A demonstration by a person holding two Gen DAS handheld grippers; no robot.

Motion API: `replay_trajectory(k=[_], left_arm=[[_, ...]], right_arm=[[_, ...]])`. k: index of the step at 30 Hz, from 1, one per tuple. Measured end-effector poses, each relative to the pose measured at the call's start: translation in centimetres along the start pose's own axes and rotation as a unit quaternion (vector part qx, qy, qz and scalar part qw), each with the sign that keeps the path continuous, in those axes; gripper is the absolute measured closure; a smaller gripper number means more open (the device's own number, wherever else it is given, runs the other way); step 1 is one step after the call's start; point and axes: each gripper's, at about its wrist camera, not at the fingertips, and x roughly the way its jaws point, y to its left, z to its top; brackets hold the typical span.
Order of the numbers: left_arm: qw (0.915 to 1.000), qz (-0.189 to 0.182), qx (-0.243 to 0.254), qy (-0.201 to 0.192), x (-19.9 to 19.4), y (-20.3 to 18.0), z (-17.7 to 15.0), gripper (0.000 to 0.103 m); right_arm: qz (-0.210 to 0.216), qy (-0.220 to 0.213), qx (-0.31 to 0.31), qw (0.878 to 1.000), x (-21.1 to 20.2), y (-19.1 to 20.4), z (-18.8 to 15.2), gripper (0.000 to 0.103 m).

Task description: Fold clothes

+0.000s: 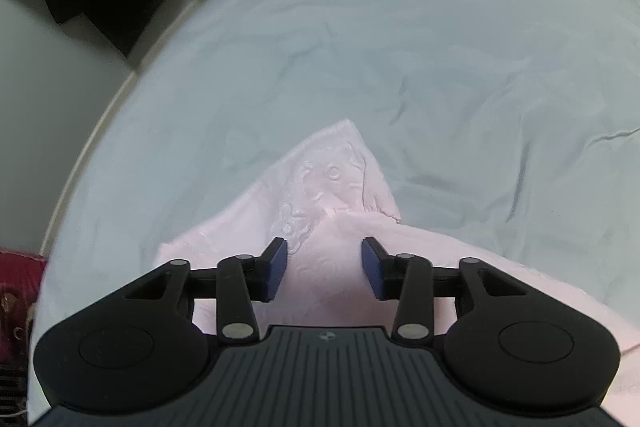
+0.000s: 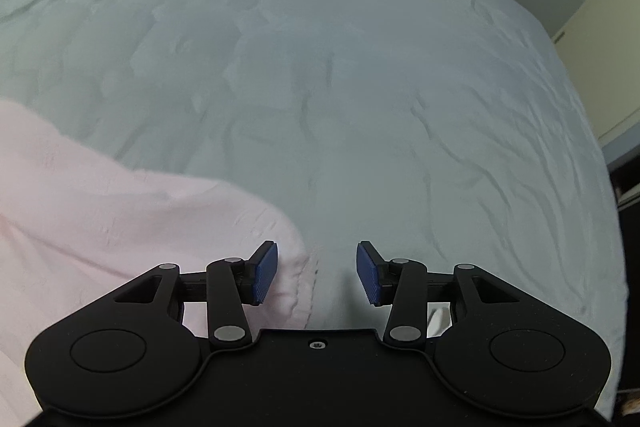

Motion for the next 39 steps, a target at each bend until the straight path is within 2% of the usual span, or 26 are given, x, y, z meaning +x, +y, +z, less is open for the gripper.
replay_trajectory(k=[4,11,13,14,17,19,22,24,26,27,28,32,36,39], left_arm=[[0.9999,-0.002,0.016,-0.003,0.8,-0.5,-0.2,0.103],[0.9994,0.007,0.023,-0.025,0.4,-0.7,-0.5,0.103],[0.999,0.01,0.021,-0.037,-0.3,-0.6,-0.4,0.103],[0.9986,0.009,0.02,-0.047,-1.2,-0.5,-0.2,0.103],[0.9972,0.003,0.019,-0.072,-3.3,-0.3,0.3,0.103],[0.9964,-0.003,0.018,-0.083,-4.6,0.0,0.5,0.103],[0.9969,-0.013,0.016,-0.076,-5.3,0.5,0.3,0.103],[0.9973,-0.018,0.001,-0.072,-5.4,1.1,0.1,0.103],[0.9964,-0.038,-0.041,-0.063,-5.2,2.2,-0.1,0.09],[0.9955,-0.046,-0.057,-0.059,-5.0,2.5,-0.2,0.077],[0.995,-0.049,-0.064,-0.059,-5.0,2.6,-0.4,0.067],[0.9955,-0.029,-0.067,-0.06,-4.4,2.4,-0.6,0.064],[0.9968,-0.019,-0.072,-0.027,-1.9,1.9,-0.6,0.064],[0.9976,0.014,-0.066,-0.017,-0.2,1.7,-0.8,0.064]], right_arm=[[0.022,0.005,0.031,0.999,1.3,-1.3,0.5,0.061],[0.089,0.032,0.051,0.994,3.9,-0.7,1.1,0.062],[0.095,0.048,0.034,0.994,4.2,0.2,0.9,0.076],[0.09,0.055,0.021,0.994,4.3,0.8,0.7,0.103],[0.077,0.051,0.005,0.996,3.3,1.1,0.6,0.103],[0.077,0.03,0.008,0.997,1.9,0.7,0.7,0.103],[0.078,0.009,0.015,0.997,-0.2,0.5,0.9,0.103],[0.078,0.011,0.007,0.997,-1.0,0.7,0.9,0.103],[0.074,0.015,-0.007,0.997,-1.2,1.0,0.7,0.103],[0.072,0.017,-0.015,0.997,-1.3,1.4,0.6,0.103],[0.073,0.018,-0.018,0.997,-1.3,1.5,0.5,0.103],[0.075,0.02,-0.03,0.997,-0.7,2.1,0.3,0.103],[0.079,0.028,-0.034,0.996,0.7,2.5,0.3,0.102],[0.073,0.037,-0.038,0.996,1.8,2.5,0.4,0.102]])
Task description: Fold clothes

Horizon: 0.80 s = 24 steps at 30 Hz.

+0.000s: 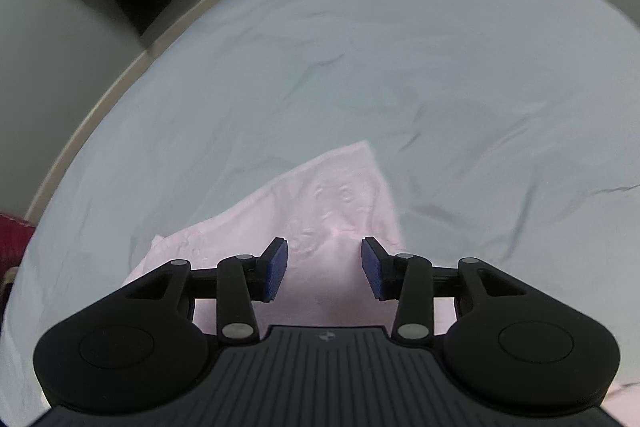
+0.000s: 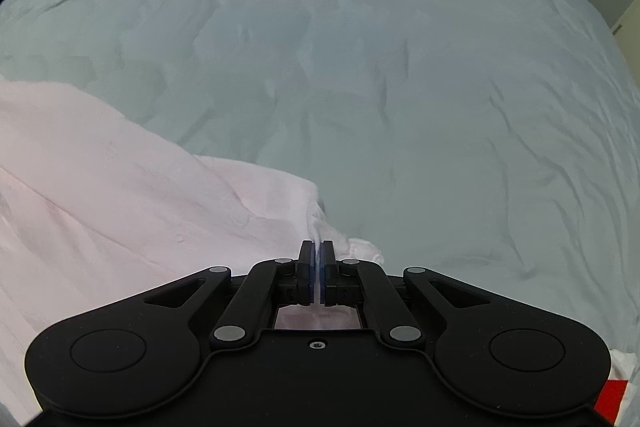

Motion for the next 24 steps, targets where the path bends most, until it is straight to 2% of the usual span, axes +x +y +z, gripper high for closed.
replay_trajectory(k=[2,4,7,8,17,21,24], left_arm=[[1.0,0.007,0.003,0.002,0.8,0.0,-0.2,0.066],[1.0,-0.002,0.006,0.007,1.3,0.0,-0.3,0.084],[0.9998,-0.01,0.018,0.007,1.4,-0.3,-0.5,0.098],[0.9997,-0.012,0.021,0.004,1.3,-0.3,-0.6,0.1],[0.9988,-0.019,0.017,-0.041,-3.2,0.4,-0.5,0.102],[0.9976,-0.03,0.009,-0.061,-5.8,0.9,0.3,0.102],[0.9939,-0.044,0.008,-0.101,-9.2,1.1,1.5,0.102]], right_arm=[[-0.002,0.002,0.002,1.0,0.6,-0.1,0.0,0.102],[-0.002,0.003,0.004,1.0,1.0,-0.1,0.0,0.102],[0.001,0.006,0.006,1.0,1.3,-0.1,-0.4,0.102],[0.001,0.007,0.007,1.0,1.4,-0.1,-0.5,0.102],[-0.02,-0.004,-0.009,1.0,-0.1,0.6,-0.6,0.103],[-0.039,-0.026,-0.015,0.999,-1.8,0.6,-0.6,0.103],[-0.047,-0.048,-0.014,0.998,-3.4,0.5,-0.5,0.103]])
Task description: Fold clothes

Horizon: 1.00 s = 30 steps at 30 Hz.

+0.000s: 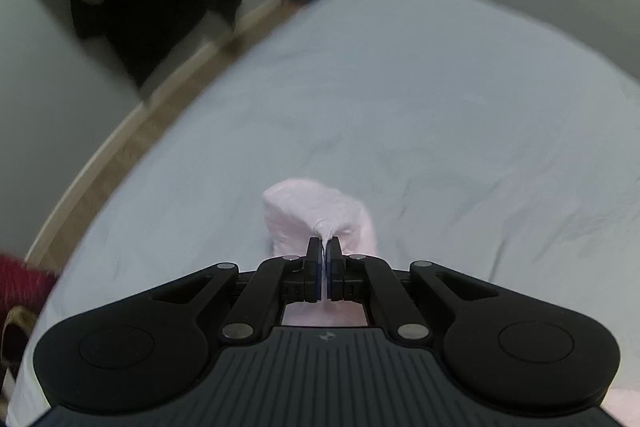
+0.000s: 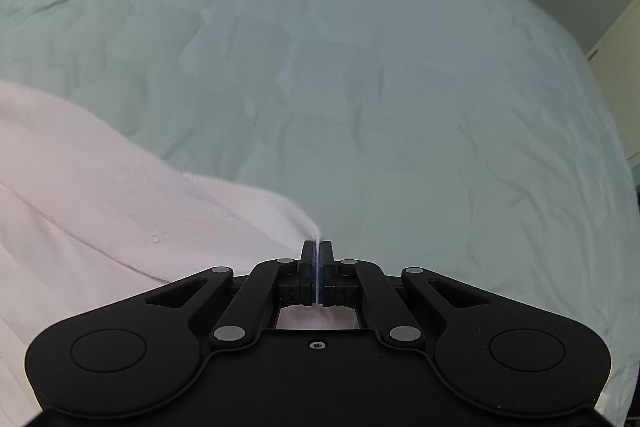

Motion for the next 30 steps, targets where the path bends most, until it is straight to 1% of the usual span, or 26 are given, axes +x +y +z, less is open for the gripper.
replay_trajectory(k=[2,4,6,8,10,12,14,17,19,20,21,23,24,25,26,27,29,30], left_arm=[[0.9998,-0.002,-0.004,-0.021,-1.6,-0.3,1.1,0.102],[0.9986,-0.009,-0.019,-0.048,-3.0,-0.7,2.4,0.102],[0.9966,-0.015,-0.033,-0.074,-4.4,-1.1,3.6,0.102],[0.9939,-0.019,-0.036,-0.102,-5.4,-2.1,4.8,0.102],[0.9921,-0.019,-0.031,-0.12,-5.5,-3.2,5.7,0.102],[0.9892,-0.011,-0.02,-0.145,-5.5,-5.2,6.7,0.102],[0.9876,0.003,-0.006,-0.157,-4.0,-7.0,7.9,0.102],[0.9869,0.022,0.015,-0.159,-1.5,-9.6,9.2,0.102],[0.9873,0.038,0.03,-0.151,0.0,-11.4,9.4,0.102],[0.9872,0.056,0.041,-0.144,1.2,-12.3,9.3,0.102],[0.9856,0.09,0.062,-0.129,3.4,-13.9,9.1,0.102],[0.9856,0.106,0.069,-0.112,5.8,-15.0,8.4,0.101],[0.9867,0.105,0.065,-0.106,6.5,-15.1,8.1,0.101],[0.9879,0.103,0.06,-0.1,7.4,-15.3,7.8,0.097],[0.9893,0.097,0.055,-0.094,8.6,-15.3,7.4,0.096],[0.9895,0.094,0.055,-0.095,9.1,-15.2,7.1,0.096],[0.9898,0.087,0.055,-0.099,10.0,-14.9,6.5,0.087],[0.9899,0.086,0.054,-0.099,10.1,-14.6,6.4,0.08]], right_arm=[[-0.004,-0.009,0.001,1.0,-0.7,-0.1,0.2,0.103],[-0.012,-0.021,0.005,1.0,-1.5,-0.1,0.4,0.103],[-0.021,-0.027,0.012,0.999,-1.7,-0.3,0.7,0.103],[-0.029,-0.031,0.015,0.999,-1.5,-0.3,0.8,0.103],[-0.035,-0.033,0.024,0.999,-1.1,-0.3,0.9,0.103],[-0.045,-0.037,0.033,0.998,-0.5,-0.4,1.1,0.103],[-0.056,-0.038,0.038,0.997,0.2,-0.4,1.2,0.103],[-0.083,-0.041,0.058,0.994,1.4,-1.6,1.2,0.103],[-0.083,-0.04,0.074,0.993,1.7,-2.6,1.0,0.103],[-0.078,-0.039,0.082,0.993,2.1,-3.0,0.8,0.103],[-0.074,-0.036,0.088,0.993,2.7,-3.5,0.5,0.103],[-0.07,-0.028,0.096,0.993,4.2,-4.1,-0.1,0.103],[-0.065,-0.024,0.104,0.992,5.1,-4.4,-0.6,0.103],[-0.064,-0.023,0.107,0.992,5.5,-4.4,-0.8,0.103],[-0.062,-0.025,0.107,0.992,5.7,-4.4,-1.0,0.103],[-0.059,-0.031,0.106,0.992,6.0,-4.3,-1.3,0.103],[-0.054,-0.04,0.097,0.993,6.4,-4.1,-1.6,0.103],[-0.052,-0.045,0.093,0.993,6.5,-3.8,-1.8,0.103]])
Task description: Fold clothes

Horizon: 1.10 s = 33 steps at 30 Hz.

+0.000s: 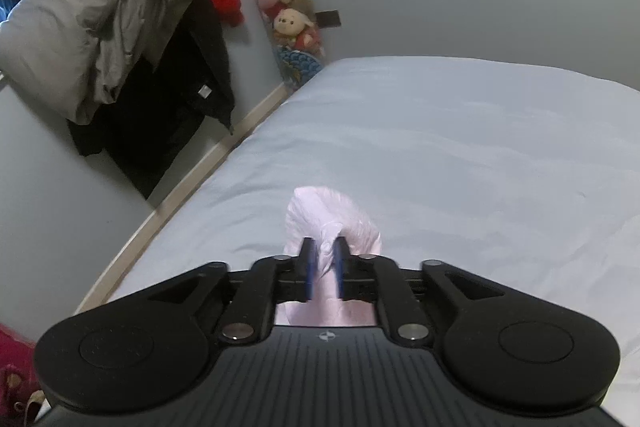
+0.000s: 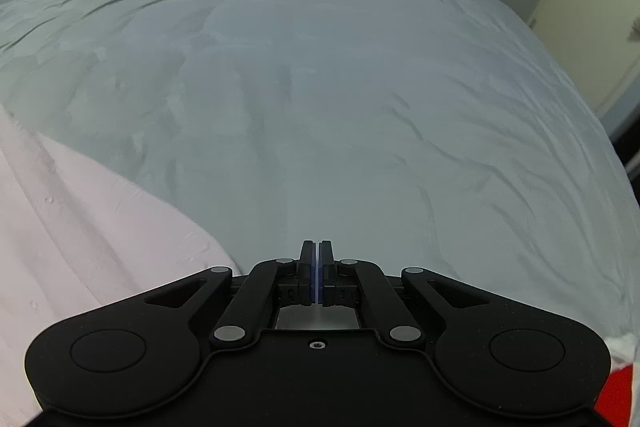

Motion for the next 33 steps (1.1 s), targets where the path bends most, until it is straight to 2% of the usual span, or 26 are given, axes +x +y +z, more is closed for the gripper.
replay_trajectory(k=[6,10,12,14,16,17,18,19,20,21,23,24,25,26,27,29,30,33], left_arm=[[0.9975,-0.008,-0.07,-0.006,0.0,4.7,-0.8,0.053],[0.9951,0.005,-0.098,0.004,0.6,8.8,-1.5,0.052],[0.9919,-0.004,-0.125,0.021,1.1,10.6,-2.3,0.052],[0.9768,-0.036,-0.2,0.067,2.8,13.4,-4.4,0.052],[0.963,-0.06,-0.249,0.083,3.8,14.6,-5.7,0.053],[0.9528,-0.079,-0.28,0.085,4.2,15.1,-6.4,0.053],[0.9301,-0.117,-0.337,0.086,5.1,15.9,-7.6,0.053],[0.9206,-0.13,-0.357,0.091,5.5,16.1,-7.9,0.053],[0.9068,-0.147,-0.381,0.103,6.2,16.1,-8.4,0.053],[0.8833,-0.173,-0.416,0.129,7.3,15.8,-9.2,0.053],[0.8829,-0.172,-0.417,0.132,7.6,15.2,-9.4,0.053],[0.8862,-0.171,-0.411,0.13,7.6,14.7,-9.3,0.054],[0.8999,-0.169,-0.383,0.12,7.2,14.0,-8.8,0.064],[0.9075,-0.18,-0.362,0.113,6.9,13.4,-8.2,0.076],[0.9101,-0.187,-0.353,0.112,6.7,13.2,-8.0,0.092],[0.9171,-0.199,-0.329,0.106,6.0,12.6,-7.4,0.095],[0.9272,-0.199,-0.302,0.098,5.1,12.1,-6.8,0.096],[0.9386,-0.214,-0.26,0.073,3.3,11.5,-6.0,0.097]], right_arm=[[0.016,-0.011,-0.017,1.0,-0.4,1.3,-0.3,0.103],[0.018,-0.015,-0.027,0.999,-1.3,2.3,0.1,0.103],[0.02,-0.017,-0.028,0.999,-1.8,2.5,0.1,0.103],[0.024,-0.019,-0.03,0.999,-2.5,2.9,0.1,0.102],[0.028,-0.018,-0.034,0.999,-3.1,3.5,0.1,0.102],[0.03,-0.016,-0.039,0.999,-3.3,3.8,0.1,0.102],[0.032,-0.012,-0.048,0.998,-3.5,4.2,0.1,0.101],[0.033,-0.01,-0.054,0.998,-3.7,4.4,0.1,0.101],[0.033,-0.009,-0.057,0.998,-3.8,4.6,0.2,0.1],[0.033,-0.007,-0.062,0.997,-4.0,4.8,0.2,0.097],[0.036,-0.003,-0.062,0.997,-4.1,4.9,0.3,0.093],[0.036,-0.001,-0.064,0.997,-4.0,5.0,0.4,0.093],[0.035,0.001,-0.065,0.997,-3.9,5.0,0.4,0.093],[0.035,0.003,-0.067,0.997,-3.7,5.1,0.5,0.093],[0.035,0.005,-0.069,0.997,-3.5,5.2,0.5,0.093],[0.036,0.005,-0.072,0.997,-3.1,5.4,0.7,0.093],[0.036,0.004,-0.072,0.997,-3.0,5.5,0.6,0.093],[0.034,0.002,-0.079,0.996,-2.8,5.7,0.3,0.092]])
